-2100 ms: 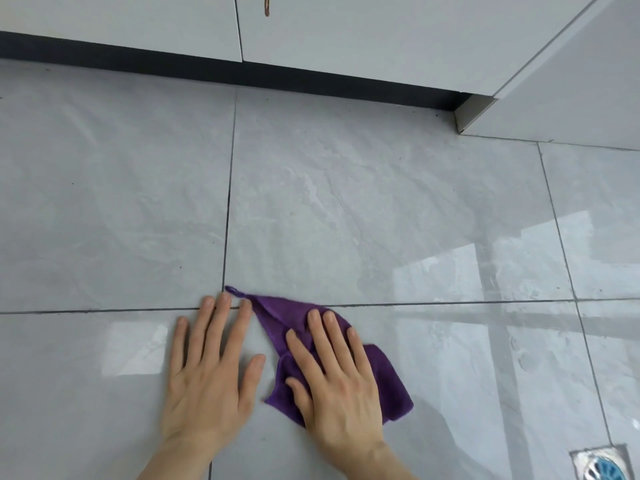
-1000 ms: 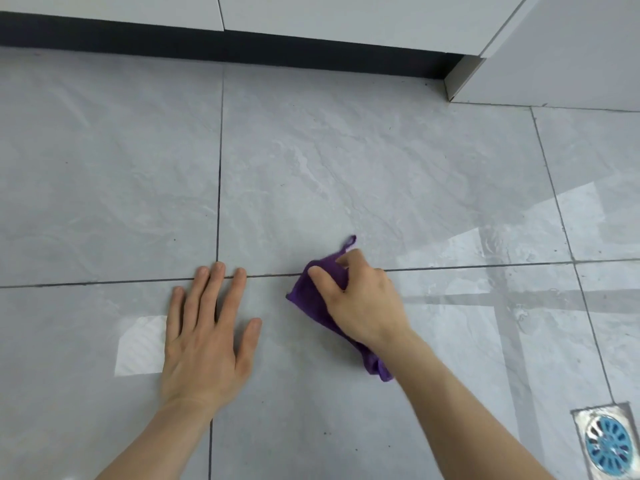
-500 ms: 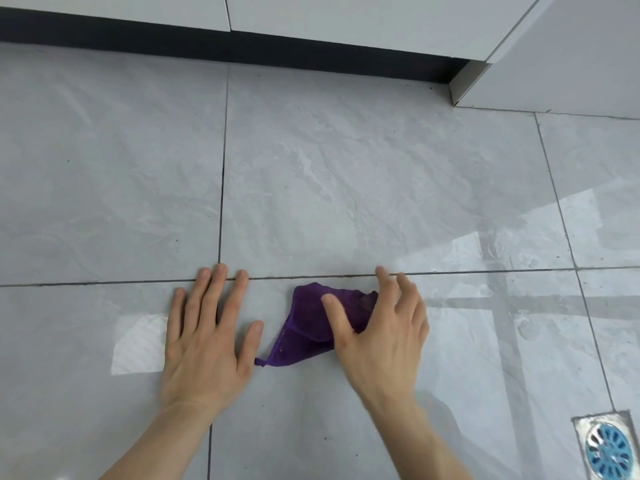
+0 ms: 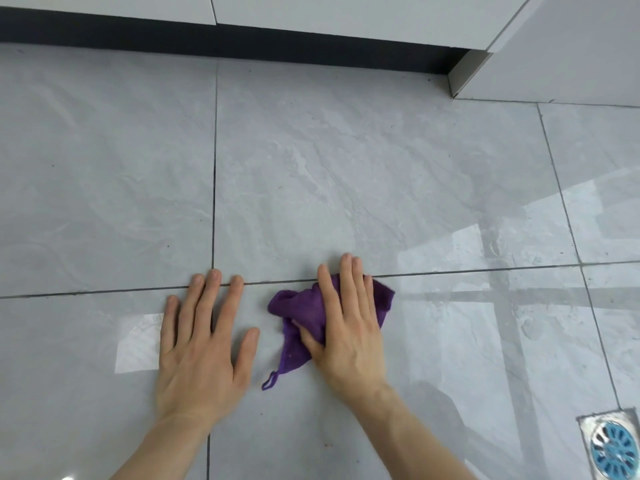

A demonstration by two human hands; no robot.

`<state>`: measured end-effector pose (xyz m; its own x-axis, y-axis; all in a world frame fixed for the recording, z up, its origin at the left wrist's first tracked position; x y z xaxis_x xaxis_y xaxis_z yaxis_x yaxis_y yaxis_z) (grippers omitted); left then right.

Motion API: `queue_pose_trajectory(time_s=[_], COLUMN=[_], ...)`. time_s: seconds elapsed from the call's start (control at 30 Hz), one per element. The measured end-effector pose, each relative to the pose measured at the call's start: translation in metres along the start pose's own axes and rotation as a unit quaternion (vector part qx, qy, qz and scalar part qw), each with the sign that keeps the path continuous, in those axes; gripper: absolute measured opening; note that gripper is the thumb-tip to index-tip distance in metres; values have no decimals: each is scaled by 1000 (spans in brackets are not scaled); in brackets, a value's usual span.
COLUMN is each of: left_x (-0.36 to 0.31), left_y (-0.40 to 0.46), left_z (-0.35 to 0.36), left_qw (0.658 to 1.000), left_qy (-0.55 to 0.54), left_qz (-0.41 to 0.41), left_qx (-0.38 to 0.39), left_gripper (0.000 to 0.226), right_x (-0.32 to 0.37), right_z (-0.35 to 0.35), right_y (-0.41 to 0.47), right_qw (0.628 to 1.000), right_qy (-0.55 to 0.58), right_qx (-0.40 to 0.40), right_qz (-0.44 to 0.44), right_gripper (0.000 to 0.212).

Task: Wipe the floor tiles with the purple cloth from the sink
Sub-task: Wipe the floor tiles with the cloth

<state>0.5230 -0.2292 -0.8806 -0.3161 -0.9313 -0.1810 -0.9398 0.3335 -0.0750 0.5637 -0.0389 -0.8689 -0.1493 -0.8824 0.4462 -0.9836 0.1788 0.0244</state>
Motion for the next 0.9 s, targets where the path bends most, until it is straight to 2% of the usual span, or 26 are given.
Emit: queue_pose_trajectory(time_s=[0.07, 0.13, 0.27, 0.4, 0.5, 0.63, 0.9], left_x=[1, 1, 1, 2, 2, 3, 2], left_y=[1, 1, 0, 0, 0, 1, 1], left_z=[0, 1, 1, 2, 3, 4, 5], left_qw=[1000, 1000, 1000, 1000, 1000, 1000, 1000], left_qy=[-1, 1, -1, -5, -4, -4, -1], left_qz=[-1, 1, -2, -1, -2, 0, -1], left_qx=[1, 4, 9, 15, 18, 21, 21], left_gripper=[74, 73, 73, 73, 73, 73, 74], right_x=[-12, -25, -40, -47, -41, -32, -3], right_z=[-6, -12, -26, -36, -46, -43, -16], right_y=[21, 45, 93, 96, 77, 40, -56], right_qw=[999, 999, 990, 963, 967, 979, 987], right_qy=[15, 34, 121, 218, 200, 178, 160], right_qx=[22, 35, 25, -39, -92, -61, 4], right_qz=[-28, -12, 66, 151, 125, 79, 8], right_gripper=[68, 67, 77, 83, 69, 59, 79])
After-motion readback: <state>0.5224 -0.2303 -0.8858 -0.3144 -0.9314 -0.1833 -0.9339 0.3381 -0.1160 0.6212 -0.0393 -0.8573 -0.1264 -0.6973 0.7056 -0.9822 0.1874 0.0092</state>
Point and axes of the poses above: each hand's wrist, its own y-axis towards the middle knuckle, its own z-axis out of the palm, x = y × z, the point moved 10 cm from there along y, towards the middle knuckle, and after that the axes turned 1 degree about -z, right-handed, at the moved point
